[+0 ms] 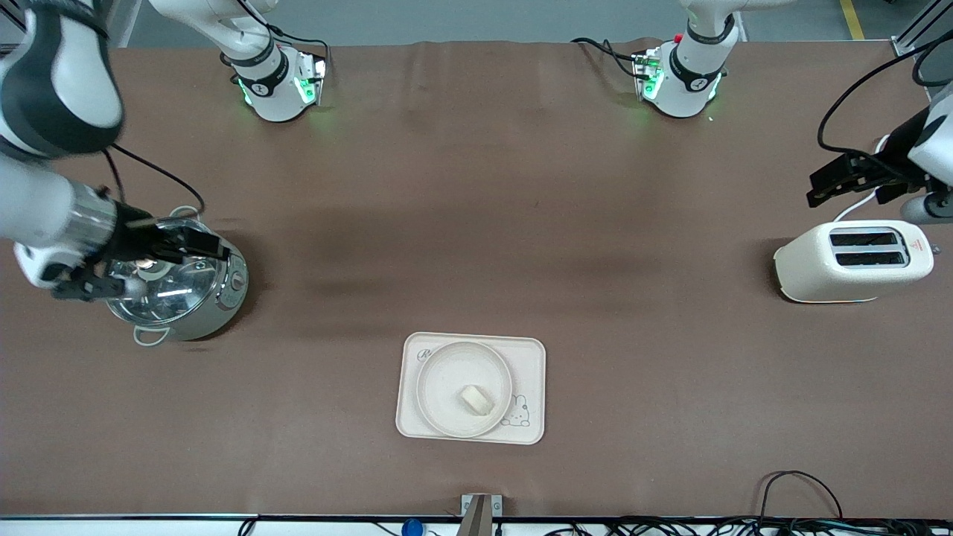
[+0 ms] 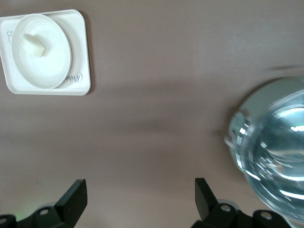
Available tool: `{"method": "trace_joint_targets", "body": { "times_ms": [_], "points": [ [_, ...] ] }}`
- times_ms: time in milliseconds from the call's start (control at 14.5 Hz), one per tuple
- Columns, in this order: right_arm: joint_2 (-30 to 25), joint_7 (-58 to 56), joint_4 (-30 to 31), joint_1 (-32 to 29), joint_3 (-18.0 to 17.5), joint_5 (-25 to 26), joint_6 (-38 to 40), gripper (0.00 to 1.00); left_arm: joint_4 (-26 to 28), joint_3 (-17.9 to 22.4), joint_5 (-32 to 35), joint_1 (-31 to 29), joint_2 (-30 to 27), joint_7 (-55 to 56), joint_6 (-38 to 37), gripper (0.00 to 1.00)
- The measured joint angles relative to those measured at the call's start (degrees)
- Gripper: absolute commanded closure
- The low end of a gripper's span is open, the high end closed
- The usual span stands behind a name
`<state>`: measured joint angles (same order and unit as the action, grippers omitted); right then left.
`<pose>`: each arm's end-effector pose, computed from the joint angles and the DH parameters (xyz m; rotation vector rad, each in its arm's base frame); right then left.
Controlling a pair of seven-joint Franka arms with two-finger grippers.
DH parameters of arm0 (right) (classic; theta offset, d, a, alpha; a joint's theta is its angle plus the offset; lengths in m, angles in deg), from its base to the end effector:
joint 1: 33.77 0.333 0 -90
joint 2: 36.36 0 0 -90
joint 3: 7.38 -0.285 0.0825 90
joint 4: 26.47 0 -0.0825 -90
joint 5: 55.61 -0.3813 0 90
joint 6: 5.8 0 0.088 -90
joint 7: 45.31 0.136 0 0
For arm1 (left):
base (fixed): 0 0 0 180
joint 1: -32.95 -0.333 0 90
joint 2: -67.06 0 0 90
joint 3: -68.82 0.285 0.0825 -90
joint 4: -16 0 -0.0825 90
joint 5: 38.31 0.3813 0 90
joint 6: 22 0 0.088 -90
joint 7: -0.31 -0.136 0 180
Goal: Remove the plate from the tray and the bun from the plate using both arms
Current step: 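Reach the right gripper from the pot toward the white plate's rim, then lower the right gripper and grasp the plate rim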
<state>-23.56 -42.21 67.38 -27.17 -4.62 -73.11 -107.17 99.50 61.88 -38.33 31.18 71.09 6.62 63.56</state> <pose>0.6053 0.0773 0.4238 -2.8565 0.0869 0.1556 0.5608 -0.0486 0.5717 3.1356 0.0314 -0.0542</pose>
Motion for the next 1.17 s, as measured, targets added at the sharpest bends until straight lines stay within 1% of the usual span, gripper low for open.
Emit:
{"method": "trace_joint_targets", "body": {
  "times_ms": [207, 414, 552, 759, 828, 897, 1034, 1172],
  "points": [
    [5.2, 4.6, 0.1, 3.9, -0.1, -2.0, -8.7, 0.00, -1.8, -0.3, 0.0, 0.7, 1.0, 0.0, 0.1, 0.00],
    [9.9, 8.3, 0.1, 6.9, -0.1, -7.0, -17.2, 0.00, -2.2, -0.3, 0.0, 0.7, 1.1, 0.0, 0.3, 0.00],
    [13.4, 8.8, 0.1, 8.5, -0.1, -10.2, -23.3, 0.00, -2.3, -0.3, 0.0, 0.7, 1.4, 0.0, 2.1, 0.00],
    [19.5, 9.0, 0.1, 11.8, -0.2, -18.8, -36.2, 0.00, -2.4, -0.4, 0.0, 0.7, 2.0, 0.0, 3.4, 0.00],
    [21.5, 9.0, -0.2, 12.9, -0.2, -20.9, -39.5, 0.00, -2.4, -0.7, 0.0, 0.8, 2.1, 0.0, 3.5, 0.00],
    [23.4, 9.0, -0.8, 13.9, -0.2, -22.0, -41.1, 0.00, -2.4, -1.0, 0.0, 0.8, 2.2, 0.0, 3.6, 0.00],
    [27.0, 9.0, -2.6, 15.7, -0.2, -22.3, -41.8, 0.00, -2.4, -1.6, 0.0, 0.9, 2.2, 0.0, 3.6, 0.00],
    [30.9, 9.0, -5.9, 17.9, -0.2, -22.3, -42.2, 0.00, -2.4, -1.8, 0.3, 1.3, 2.2, 0.0, 3.6, 0.00]
  ]
}}
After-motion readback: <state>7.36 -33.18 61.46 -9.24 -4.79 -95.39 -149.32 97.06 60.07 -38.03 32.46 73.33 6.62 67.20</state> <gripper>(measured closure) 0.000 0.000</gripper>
